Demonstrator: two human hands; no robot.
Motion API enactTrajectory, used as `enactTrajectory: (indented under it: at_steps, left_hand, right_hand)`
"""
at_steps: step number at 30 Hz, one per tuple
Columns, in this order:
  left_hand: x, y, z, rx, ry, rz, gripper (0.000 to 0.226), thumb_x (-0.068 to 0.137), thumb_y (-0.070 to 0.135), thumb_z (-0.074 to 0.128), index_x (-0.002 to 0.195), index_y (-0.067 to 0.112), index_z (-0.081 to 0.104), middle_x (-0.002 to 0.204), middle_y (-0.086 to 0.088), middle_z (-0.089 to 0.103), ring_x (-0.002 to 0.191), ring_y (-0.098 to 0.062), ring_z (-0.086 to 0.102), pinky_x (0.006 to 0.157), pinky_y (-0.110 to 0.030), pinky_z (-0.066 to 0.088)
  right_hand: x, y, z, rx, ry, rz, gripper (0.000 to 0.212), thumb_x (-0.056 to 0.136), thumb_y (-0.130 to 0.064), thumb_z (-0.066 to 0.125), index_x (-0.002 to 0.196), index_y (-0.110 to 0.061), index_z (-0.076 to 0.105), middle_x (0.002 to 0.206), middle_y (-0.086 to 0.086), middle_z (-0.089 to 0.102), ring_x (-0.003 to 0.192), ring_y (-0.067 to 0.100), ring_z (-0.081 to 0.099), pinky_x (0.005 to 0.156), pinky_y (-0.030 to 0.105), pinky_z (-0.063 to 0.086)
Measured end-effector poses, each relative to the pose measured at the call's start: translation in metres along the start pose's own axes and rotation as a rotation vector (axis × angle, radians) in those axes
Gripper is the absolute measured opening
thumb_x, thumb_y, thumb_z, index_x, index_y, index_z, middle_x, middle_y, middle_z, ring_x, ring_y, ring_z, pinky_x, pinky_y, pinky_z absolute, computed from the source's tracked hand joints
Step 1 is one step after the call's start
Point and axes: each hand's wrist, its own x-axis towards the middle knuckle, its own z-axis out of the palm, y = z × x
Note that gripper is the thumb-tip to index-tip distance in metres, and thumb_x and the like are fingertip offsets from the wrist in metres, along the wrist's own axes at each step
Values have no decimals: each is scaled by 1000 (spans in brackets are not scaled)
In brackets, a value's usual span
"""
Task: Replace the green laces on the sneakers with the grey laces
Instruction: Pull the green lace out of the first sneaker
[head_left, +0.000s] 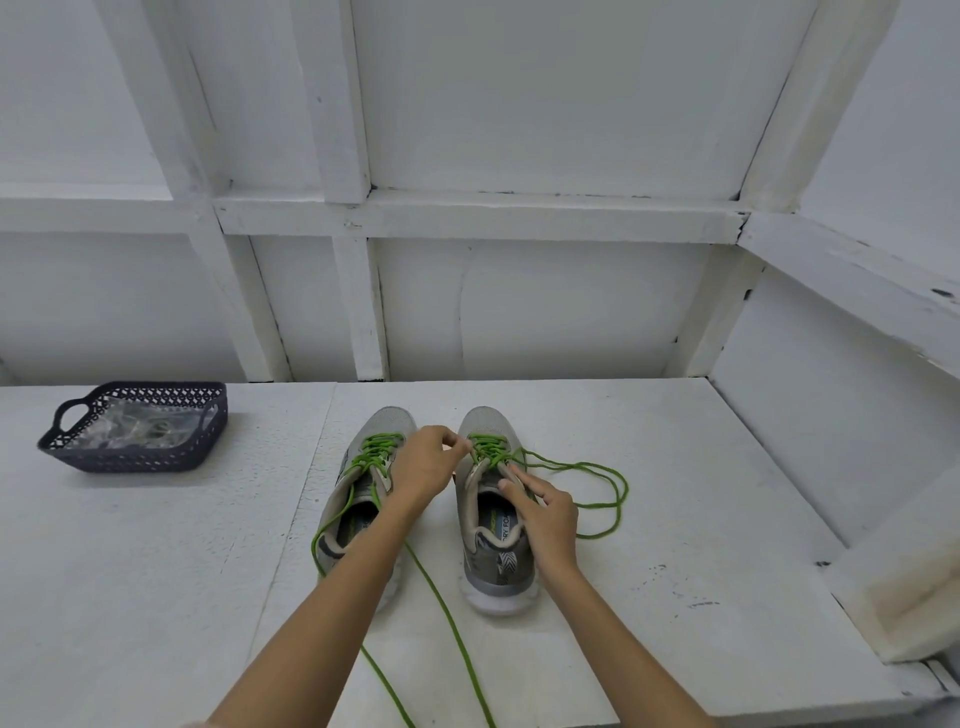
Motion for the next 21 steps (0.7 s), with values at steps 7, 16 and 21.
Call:
enactTrajectory:
  at_steps: [7, 16, 21]
  left_hand:
    - [-6, -12, 5, -82, -90, -35, 46, 85, 58, 60, 70, 16, 65, 61, 2, 58, 59, -16, 56, 61, -28, 41]
    - [-6, -9, 10, -164, -41, -30, 27, 92, 44, 58, 87, 19, 64, 88, 6, 65, 89, -14, 60, 74, -28, 42]
    - [-7, -14, 16, -318, -65, 0, 24, 86, 46, 64, 75, 25, 62, 77, 9, 65, 81, -17, 62, 78, -36, 48]
  right_hand:
    - [0, 0, -1, -25, 6, -1, 30, 85, -21, 73, 115, -20, 72, 111, -12, 69, 94, -21, 57, 83, 4, 45]
    - [0, 0, -1, -40, 8, 7, 30, 85, -22, 73, 115, -20, 72, 110, -11, 70, 93, -20, 58, 83, 5, 45]
    - [0, -1, -1, -38, 11, 8, 30, 85, -21, 74, 115, -18, 72, 106, -12, 70, 90, -21, 57, 79, 2, 44]
